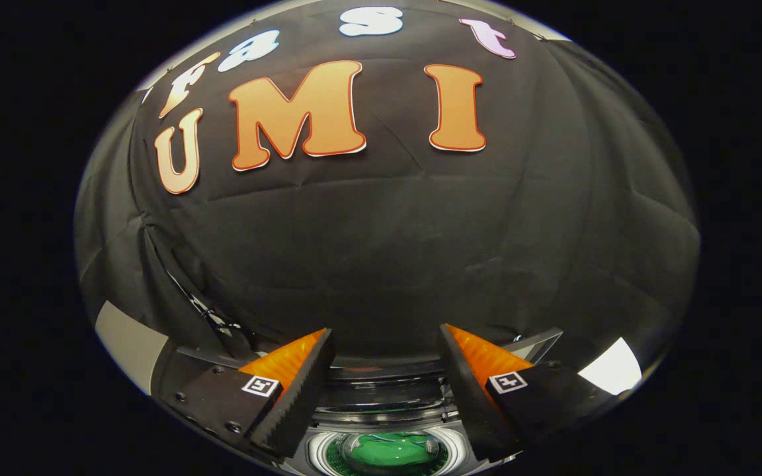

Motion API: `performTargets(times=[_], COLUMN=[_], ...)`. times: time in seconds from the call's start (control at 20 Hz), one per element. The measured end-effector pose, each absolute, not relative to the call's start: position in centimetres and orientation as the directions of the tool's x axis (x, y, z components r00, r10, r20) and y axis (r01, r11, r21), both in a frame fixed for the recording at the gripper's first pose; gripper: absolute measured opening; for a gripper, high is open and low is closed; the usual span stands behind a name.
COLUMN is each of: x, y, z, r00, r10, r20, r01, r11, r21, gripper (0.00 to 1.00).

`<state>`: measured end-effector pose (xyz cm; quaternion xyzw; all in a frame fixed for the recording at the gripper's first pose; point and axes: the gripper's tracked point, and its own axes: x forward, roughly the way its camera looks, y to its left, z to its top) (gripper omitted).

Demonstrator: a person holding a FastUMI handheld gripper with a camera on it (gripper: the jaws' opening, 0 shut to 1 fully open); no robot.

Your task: Put the clothes into the washing machine and then close the washing machine lid.

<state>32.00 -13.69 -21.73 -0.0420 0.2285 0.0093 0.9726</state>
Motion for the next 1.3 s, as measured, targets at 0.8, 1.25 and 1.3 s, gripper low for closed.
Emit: performTargets(times=[0.8,1.25,1.3], x=[26.2,20.2,19.5], y=[-14.6,-15.6,-15.8], z=[-21.2,-22.6,-22.9], r00=[0.919,0.923,0.922], r10=[0.006,0.008,0.009], r20=[-0.394,-0.384,-0.386], r01=[-0.044,-0.046,-0.047], r11=[0.995,0.995,0.995], r21=[-0.088,-0.091,-0.088], gripper=[1.00,1.00,1.00])
